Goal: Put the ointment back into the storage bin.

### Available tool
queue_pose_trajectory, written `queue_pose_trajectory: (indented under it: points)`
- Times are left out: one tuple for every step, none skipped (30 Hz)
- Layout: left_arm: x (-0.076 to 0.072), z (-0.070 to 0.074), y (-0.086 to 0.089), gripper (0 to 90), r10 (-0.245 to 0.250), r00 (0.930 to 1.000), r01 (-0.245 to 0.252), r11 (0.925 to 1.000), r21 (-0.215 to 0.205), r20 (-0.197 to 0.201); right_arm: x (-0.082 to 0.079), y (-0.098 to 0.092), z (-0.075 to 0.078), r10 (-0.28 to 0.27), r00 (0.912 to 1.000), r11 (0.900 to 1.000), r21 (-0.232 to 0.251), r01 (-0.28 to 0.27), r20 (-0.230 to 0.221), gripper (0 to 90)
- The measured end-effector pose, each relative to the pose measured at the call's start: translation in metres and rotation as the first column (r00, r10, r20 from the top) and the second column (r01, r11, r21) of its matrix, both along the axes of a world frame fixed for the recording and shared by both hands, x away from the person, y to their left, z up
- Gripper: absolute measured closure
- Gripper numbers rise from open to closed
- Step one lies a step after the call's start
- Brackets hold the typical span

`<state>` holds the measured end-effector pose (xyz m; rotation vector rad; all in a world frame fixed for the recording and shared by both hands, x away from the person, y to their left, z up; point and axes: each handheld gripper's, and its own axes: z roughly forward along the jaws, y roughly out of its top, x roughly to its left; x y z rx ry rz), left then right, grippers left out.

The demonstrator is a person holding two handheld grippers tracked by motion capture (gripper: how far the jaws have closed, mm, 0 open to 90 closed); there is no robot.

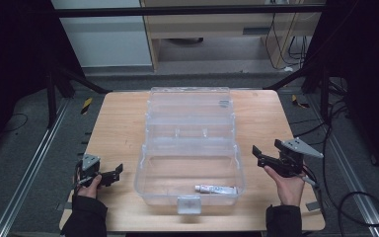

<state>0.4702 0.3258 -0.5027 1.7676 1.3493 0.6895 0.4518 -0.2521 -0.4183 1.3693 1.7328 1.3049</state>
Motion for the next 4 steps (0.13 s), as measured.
queue_pose_trajectory:
  points:
    - [0.0001,-0.0001,0.0,1.1,0.002,1.0,-0.002,1.0,-0.003,0.001,0.0019,-0.0032,-0.0056,-0.023,0.9996,1.0,-0.013,0.023,-0.019,12.7]
    - [0.0001,-0.0001,0.0001,1.1,0.002,1.0,-0.002,1.0,-0.004,0.001,0.0027,-0.0039,-0.0073,-0.027,0.9992,0.999,-0.019,0.027,-0.028,12.4]
    - [0.0001,-0.0001,0.0001,1.1,0.001,1.0,-0.001,1.0,-0.004,0.001,0.0037,-0.0051,-0.0096,-0.032,0.9988,0.999,-0.03,0.031,-0.035,12.2]
    - [0.0001,-0.0001,0.0001,1.1,0.001,1.0,-0.001,1.0,-0.004,0.001,0.0037,-0.0051,-0.0096,-0.032,0.9988,0.999,-0.03,0.031,-0.035,12.2]
